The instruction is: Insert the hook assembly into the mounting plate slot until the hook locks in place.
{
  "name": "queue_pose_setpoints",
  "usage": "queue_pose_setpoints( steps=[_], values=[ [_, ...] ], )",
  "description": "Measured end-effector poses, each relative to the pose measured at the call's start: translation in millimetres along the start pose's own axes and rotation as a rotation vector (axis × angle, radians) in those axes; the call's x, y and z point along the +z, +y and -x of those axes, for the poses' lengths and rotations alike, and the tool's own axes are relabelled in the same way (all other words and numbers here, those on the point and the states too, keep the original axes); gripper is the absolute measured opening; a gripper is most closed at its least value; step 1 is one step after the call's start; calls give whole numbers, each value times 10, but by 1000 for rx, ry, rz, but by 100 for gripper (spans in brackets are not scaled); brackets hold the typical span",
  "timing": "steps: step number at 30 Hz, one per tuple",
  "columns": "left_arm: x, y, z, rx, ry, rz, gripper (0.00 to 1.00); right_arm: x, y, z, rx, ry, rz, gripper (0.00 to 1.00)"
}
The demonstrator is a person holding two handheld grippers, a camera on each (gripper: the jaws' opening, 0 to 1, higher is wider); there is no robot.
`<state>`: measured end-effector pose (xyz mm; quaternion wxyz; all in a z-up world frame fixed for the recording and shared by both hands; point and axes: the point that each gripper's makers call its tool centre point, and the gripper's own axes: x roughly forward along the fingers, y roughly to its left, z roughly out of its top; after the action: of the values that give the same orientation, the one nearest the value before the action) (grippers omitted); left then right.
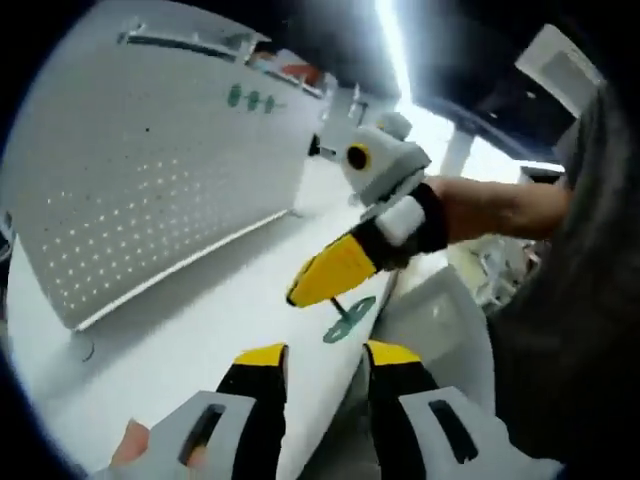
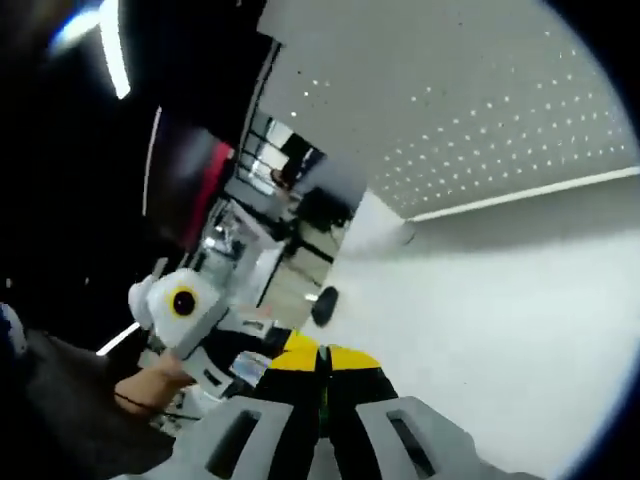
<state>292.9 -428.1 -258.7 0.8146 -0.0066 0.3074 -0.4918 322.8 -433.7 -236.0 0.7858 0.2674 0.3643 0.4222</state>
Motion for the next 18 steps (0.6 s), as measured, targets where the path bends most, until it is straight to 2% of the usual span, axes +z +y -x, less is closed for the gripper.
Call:
queue_pose_setpoints(
  steps=[2,3,5,7,8,9,12,14,16,18],
  values=[
    [21,59,1,40,-13,87,44,156,-39,44,-81,-113,57,0],
    [56,77,-10,59,-30,123,48,207,-12,67,-124,-152,126,0],
    [116,117,-22,92,-58,141,54,348,50,101,-176,-265,192,0],
    [199,129,-35,127,-92,156,53,454,104,124,-229,-360,240,0],
    [250,144,-47,150,-114,154,53,426,135,109,-238,-352,254,0],
    [284,152,-51,166,-130,160,53,493,135,142,-291,-412,321,0],
    [373,82,-74,181,-165,163,55,519,209,143,-346,-469,434,0],
    [405,43,-75,192,-177,144,54,508,264,115,-342,-488,426,0],
    [409,38,-45,223,-180,107,48,498,277,80,-349,-467,476,0],
    [409,63,-6,257,-186,89,47,495,295,56,-342,-475,482,0]
  ],
)
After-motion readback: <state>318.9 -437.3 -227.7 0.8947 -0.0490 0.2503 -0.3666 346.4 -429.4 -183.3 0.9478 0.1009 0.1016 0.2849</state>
